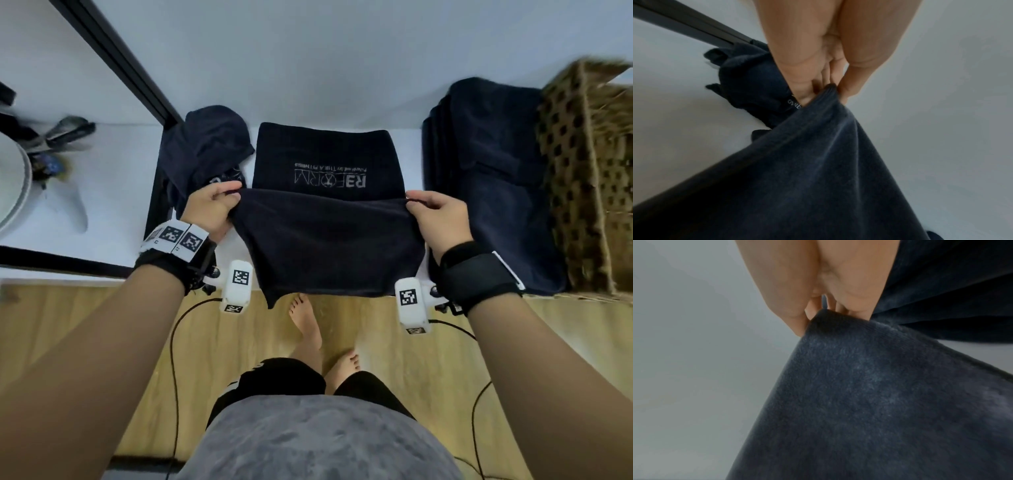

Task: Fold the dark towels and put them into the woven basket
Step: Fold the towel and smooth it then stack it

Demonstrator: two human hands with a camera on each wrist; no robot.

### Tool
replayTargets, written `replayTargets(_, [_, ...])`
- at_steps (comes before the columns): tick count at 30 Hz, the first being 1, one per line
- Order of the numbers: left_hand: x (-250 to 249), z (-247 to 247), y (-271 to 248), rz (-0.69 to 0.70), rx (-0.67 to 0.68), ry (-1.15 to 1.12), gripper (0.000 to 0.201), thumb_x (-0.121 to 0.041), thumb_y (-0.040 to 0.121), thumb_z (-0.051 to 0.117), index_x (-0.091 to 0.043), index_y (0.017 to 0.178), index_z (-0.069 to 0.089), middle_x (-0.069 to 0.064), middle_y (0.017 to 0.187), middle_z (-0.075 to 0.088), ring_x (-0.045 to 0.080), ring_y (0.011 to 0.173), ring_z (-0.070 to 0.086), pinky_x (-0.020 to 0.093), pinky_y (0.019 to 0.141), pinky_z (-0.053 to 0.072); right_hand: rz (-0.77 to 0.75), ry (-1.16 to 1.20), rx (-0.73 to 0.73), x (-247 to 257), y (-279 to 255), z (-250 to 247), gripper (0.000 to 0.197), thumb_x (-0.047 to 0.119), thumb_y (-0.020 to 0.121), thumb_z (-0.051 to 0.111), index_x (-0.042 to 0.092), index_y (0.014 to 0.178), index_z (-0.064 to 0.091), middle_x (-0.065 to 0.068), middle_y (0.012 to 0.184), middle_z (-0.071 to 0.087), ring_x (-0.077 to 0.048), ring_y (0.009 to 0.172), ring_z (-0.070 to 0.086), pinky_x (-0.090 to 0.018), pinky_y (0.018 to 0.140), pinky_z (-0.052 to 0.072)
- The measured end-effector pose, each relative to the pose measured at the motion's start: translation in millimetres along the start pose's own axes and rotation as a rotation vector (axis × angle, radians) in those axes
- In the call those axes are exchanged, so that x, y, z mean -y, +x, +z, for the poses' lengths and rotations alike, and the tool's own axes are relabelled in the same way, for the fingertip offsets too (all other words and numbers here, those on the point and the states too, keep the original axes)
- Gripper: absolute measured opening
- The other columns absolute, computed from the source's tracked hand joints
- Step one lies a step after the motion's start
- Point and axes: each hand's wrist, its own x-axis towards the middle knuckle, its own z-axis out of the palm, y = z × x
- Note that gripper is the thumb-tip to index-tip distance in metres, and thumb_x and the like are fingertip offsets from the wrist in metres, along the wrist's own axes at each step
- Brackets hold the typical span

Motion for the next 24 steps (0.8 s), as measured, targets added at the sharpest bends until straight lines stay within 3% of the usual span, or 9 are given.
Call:
replayTargets(3, [-3, 7, 26, -0.030, 0.028, -0.039, 0.038, 0.015, 0.088, 0.052, -0.011, 0.113, 0.063, 0.006, 0.091, 0.066, 0.018, 0.088, 0.066, 0.028, 0.078, 0.057, 0.101, 0.030, -0.024, -1, 21, 10, 0.030, 0.027, 0.068, 0.066, 0.029, 0.097, 0.075, 0.007, 0.103, 0.073, -0.011, 0.102, 0.067, -0.034, 0.100, 0.051])
replayTargets(6, [0, 11, 46, -0.039, 0.049, 0.040, 0.040, 0.017, 0.086, 0.051, -0.012, 0.112, 0.062, 0.007, 0.095, 0.068, 0.019, 0.086, 0.068, 0.033, 0.078, 0.058, 0.180, 0.027, -0.020, -6, 38, 21, 0.045, 0.028, 0.064, 0.066, 0.024, 0.108, 0.073, 0.004, 0.108, 0.072, -0.014, 0.103, 0.067, -0.035, 0.100, 0.051])
replayTargets(10, [11, 10, 59, -0.029, 0.003, 0.111, 0.029, 0.006, 0.086, 0.063, -0.014, 0.107, 0.063, 0.011, 0.104, 0.069, 0.025, 0.093, 0.069, 0.042, 0.088, 0.056, 0.224, -0.046, 0.026, -15, 47, 28, 0.052, 0.018, 0.077, 0.069, 0.016, 0.129, 0.061, -0.002, 0.123, 0.066, -0.019, 0.112, 0.063, -0.037, 0.105, 0.047])
replayTargets(13, [21, 8, 54, 0.009, -0.037, 0.217, 0.027, -0.004, 0.084, 0.071, -0.016, 0.107, 0.064, 0.006, 0.105, 0.071, 0.019, 0.093, 0.069, 0.031, 0.087, 0.056, 0.224, -0.141, 0.016, -21, 40, 24, 0.057, 0.019, 0.083, 0.069, 0.017, 0.138, 0.052, 0.001, 0.131, 0.061, -0.016, 0.117, 0.059, -0.035, 0.107, 0.044])
replayTargets(15, [28, 7, 43, 0.071, -0.059, 0.356, 0.026, -0.009, 0.085, 0.071, -0.014, 0.110, 0.066, 0.005, 0.103, 0.072, 0.013, 0.087, 0.068, 0.027, 0.083, 0.055, 0.195, -0.209, -0.018, -26, 25, 21, 0.053, 0.020, 0.084, 0.068, 0.018, 0.136, 0.054, 0.003, 0.126, 0.061, -0.012, 0.114, 0.059, -0.030, 0.104, 0.044])
replayTargets(18, [45, 2, 16, 0.064, -0.041, 0.390, 0.019, -0.011, 0.087, 0.069, -0.013, 0.105, 0.066, 0.011, 0.101, 0.070, 0.024, 0.087, 0.069, 0.039, 0.083, 0.058, 0.142, -0.265, -0.072, -37, -7, 20, 0.031, 0.017, 0.083, 0.067, 0.018, 0.114, 0.064, 0.007, 0.103, 0.064, -0.010, 0.098, 0.060, -0.020, 0.088, 0.042])
replayTargets(20, [60, 1, -3, 0.020, -0.011, 0.475, 0.014, -0.016, 0.088, 0.069, -0.012, 0.101, 0.066, 0.013, 0.096, 0.070, 0.027, 0.084, 0.069, 0.041, 0.078, 0.059, 0.143, -0.284, -0.088, -51, -30, 22, 0.019, 0.015, 0.081, 0.067, 0.018, 0.099, 0.062, 0.007, 0.089, 0.063, -0.012, 0.087, 0.059, -0.019, 0.081, 0.040])
replayTargets(24, [96, 0, -36, -0.070, 0.029, 0.758, 0.021, -0.036, 0.085, 0.071, -0.015, 0.085, 0.066, 0.000, 0.074, 0.069, 0.014, 0.070, 0.066, 0.025, 0.065, 0.052, 0.226, -0.354, -0.100, -93, -69, 20, 0.016, 0.019, 0.079, 0.068, 0.015, 0.087, 0.054, 0.009, 0.071, 0.056, -0.014, 0.070, 0.053, -0.022, 0.061, 0.036])
